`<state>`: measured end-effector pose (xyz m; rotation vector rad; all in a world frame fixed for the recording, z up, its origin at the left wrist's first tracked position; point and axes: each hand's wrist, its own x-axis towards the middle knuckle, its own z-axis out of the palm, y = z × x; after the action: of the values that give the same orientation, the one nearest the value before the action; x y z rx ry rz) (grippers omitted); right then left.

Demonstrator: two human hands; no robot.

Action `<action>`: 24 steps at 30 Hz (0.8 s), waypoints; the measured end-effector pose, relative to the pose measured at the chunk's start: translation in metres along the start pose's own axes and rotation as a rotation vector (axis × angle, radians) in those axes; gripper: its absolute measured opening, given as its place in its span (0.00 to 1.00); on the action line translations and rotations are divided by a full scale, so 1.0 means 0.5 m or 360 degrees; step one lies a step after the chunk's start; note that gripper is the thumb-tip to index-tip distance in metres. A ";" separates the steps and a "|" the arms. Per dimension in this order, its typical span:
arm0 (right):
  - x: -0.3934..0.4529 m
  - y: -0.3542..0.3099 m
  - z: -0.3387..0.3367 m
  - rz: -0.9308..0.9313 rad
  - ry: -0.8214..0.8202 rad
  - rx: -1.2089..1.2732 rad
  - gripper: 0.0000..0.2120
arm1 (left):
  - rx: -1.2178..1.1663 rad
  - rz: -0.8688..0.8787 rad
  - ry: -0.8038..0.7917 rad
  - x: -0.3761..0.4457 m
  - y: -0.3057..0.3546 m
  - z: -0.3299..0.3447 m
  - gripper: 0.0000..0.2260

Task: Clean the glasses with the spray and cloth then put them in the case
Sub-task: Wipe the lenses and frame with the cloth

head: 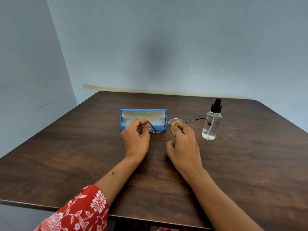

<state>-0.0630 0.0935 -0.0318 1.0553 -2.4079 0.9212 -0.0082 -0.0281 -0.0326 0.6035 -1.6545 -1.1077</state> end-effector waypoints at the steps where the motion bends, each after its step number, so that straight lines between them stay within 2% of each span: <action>1: 0.000 0.000 0.001 0.0012 0.0009 0.0009 0.19 | -0.0003 0.0005 0.0002 0.000 0.000 0.000 0.05; 5: 0.002 0.005 -0.004 0.0196 0.0043 -0.0034 0.21 | -0.0013 -0.0005 0.0007 0.000 0.000 0.002 0.05; 9: 0.000 -0.001 0.000 0.0008 -0.0002 -0.0009 0.19 | 0.0008 0.0011 0.0007 0.000 0.001 0.000 0.05; 14: 0.003 0.005 -0.006 0.0175 0.0030 -0.0062 0.21 | -0.0001 0.0015 0.0025 0.001 0.000 0.000 0.05; 19: 0.000 -0.002 -0.003 0.0048 -0.0041 -0.0057 0.18 | 0.0016 0.0027 0.0048 0.003 -0.001 -0.001 0.05; 24: 0.001 0.003 -0.009 0.0200 -0.0005 -0.0104 0.19 | 0.0035 0.0040 0.0045 0.001 0.000 -0.001 0.05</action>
<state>-0.0640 0.0970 -0.0287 0.8912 -2.5129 0.8752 -0.0080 -0.0286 -0.0324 0.6079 -1.6477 -1.0597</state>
